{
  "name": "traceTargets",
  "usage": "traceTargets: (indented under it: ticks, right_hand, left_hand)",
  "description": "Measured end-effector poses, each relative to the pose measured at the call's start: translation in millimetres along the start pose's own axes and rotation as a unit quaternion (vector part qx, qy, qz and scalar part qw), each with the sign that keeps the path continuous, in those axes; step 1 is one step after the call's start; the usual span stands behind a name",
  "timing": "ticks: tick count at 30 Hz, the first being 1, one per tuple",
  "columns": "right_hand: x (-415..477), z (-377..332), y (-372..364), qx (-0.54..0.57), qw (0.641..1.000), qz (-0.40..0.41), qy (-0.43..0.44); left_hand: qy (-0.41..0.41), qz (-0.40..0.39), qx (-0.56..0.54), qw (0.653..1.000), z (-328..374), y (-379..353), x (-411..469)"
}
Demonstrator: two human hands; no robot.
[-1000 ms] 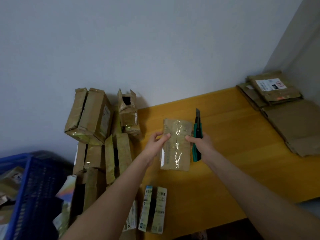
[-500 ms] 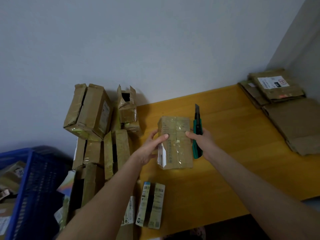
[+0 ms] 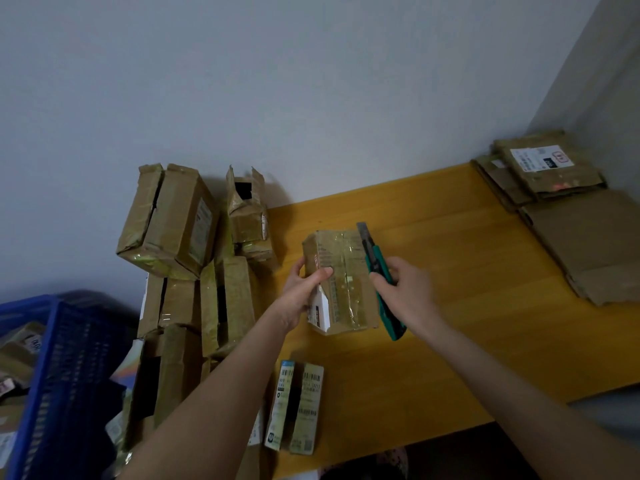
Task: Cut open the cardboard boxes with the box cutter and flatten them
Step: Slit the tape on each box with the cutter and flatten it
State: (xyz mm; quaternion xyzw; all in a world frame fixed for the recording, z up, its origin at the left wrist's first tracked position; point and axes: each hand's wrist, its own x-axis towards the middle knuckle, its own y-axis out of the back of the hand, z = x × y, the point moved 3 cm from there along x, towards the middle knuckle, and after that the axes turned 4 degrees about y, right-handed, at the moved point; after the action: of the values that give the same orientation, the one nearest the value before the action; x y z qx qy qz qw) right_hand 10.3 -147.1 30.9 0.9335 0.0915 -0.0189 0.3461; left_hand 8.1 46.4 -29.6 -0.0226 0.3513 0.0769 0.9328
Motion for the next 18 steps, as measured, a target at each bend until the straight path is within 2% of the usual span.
traceTargets:
  ticks: [4, 8, 14, 18]
  right_hand:
    - [-7.5, -4.6, -3.8, -0.073, 0.997, -0.018, 0.028]
    - [-9.8, -4.8, -5.8, -0.057, 0.997, -0.046, 0.006]
    - [-13.5, -12.3, -0.4, -0.139, 0.989, -0.034, 0.026]
    - [-12.7, -19.7, 6.5, -0.239, 0.969, -0.039, 0.041]
  left_hand:
    - [-0.007, 0.004, -0.008, 1.0, 0.8, -1.9, -1.8]
    - [-0.008, 0.005, -0.009, 1.0, 2.9, -1.5, -5.0]
    - [-0.014, 0.022, -0.002, 1.0, 4.1, 0.3, -9.7]
    - [-0.013, 0.025, 0.01, 1.0, 4.9, 1.1, -9.8]
